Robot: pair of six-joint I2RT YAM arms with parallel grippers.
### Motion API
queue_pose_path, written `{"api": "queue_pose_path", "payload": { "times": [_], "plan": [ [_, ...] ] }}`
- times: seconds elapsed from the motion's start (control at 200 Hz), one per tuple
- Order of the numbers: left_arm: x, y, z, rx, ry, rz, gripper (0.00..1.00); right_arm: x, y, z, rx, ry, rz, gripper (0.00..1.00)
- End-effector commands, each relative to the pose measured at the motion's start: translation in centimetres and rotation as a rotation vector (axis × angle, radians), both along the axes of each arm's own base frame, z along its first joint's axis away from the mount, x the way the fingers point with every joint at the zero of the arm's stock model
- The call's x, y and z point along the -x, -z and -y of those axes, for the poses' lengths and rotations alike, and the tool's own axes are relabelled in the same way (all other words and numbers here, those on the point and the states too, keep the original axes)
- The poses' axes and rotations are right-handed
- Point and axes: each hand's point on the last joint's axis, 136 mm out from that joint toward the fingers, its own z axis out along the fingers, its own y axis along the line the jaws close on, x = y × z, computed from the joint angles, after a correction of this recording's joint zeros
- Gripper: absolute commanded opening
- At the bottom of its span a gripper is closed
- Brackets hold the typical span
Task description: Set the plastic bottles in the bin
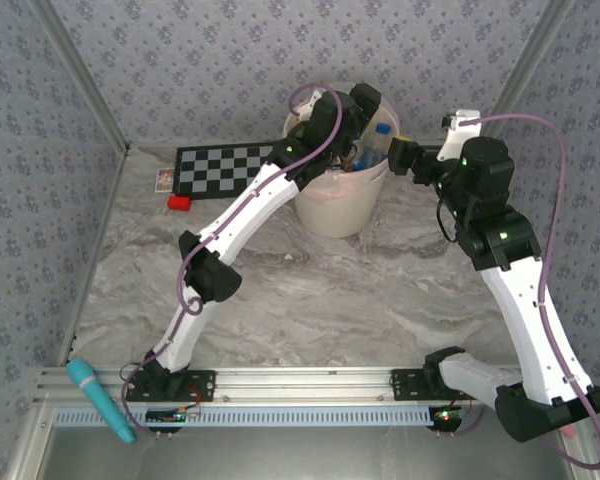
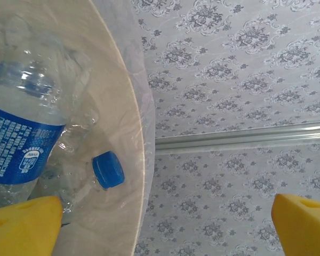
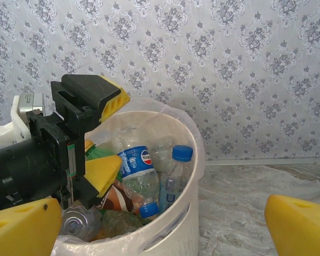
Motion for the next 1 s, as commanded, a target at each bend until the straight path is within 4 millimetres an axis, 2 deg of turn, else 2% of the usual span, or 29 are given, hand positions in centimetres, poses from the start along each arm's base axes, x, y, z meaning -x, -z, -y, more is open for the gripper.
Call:
{"api": "queue_pose_path", "payload": {
  "times": [0.0, 0.185, 0.39, 0.545, 0.685, 0.76, 0.88, 0.91, 0.98, 0.995],
  "plan": [
    [2.0, -6.1, -1.8, 0.047, 0.01, 0.091, 1.0, -0.1, -0.7, -0.1, -0.01, -0.004, 0.021, 1.0],
    [2.8, -8.1, -3.4, -0.055, 0.009, 0.176, 1.0, -0.2, -0.8, -0.1, -0.014, -0.005, 0.019, 0.99],
    [4.5, -9.2, -6.7, -0.321, 0.018, 0.253, 1.0, -0.6, -0.3, 0.7, -0.026, 0.03, 0.009, 1.0],
    [5.8, -6.8, -10.4, -0.596, 0.043, 0.217, 1.0, -1.0, 1.5, 2.0, -0.046, 0.076, -0.034, 1.0],
    [7.4, -5.1, -13.4, -0.753, 0.064, 0.21, 1.0, -1.2, 3.7, 3.5, -0.052, 0.144, -0.081, 1.0],
    [8.3, -3.2, -15.4, -0.806, 0.056, 0.197, 1.0, -1.1, 5.0, 4.6, -0.05, 0.187, -0.099, 1.0],
    [9.4, 0.7, -20.1, -0.813, -0.006, 0.17, 1.0, -1.0, 7.6, 6.0, -0.047, 0.23, -0.151, 0.99],
    [9.9, 1.0, -21.8, -0.796, -0.036, 0.168, 1.0, -1.0, 8.3, 6.2, -0.047, 0.233, -0.167, 0.99],
    [10.7, 4.0, -26.0, -0.803, -0.105, 0.115, 1.0, -0.8, 9.8, 6.8, -0.044, 0.253, -0.202, 0.99],
    [10.9, 4.6, -27.1, -0.807, -0.122, 0.1, 1.0, -0.8, 11.3, 6.9, -0.036, 0.256, -0.234, 0.99]
  ]
}}
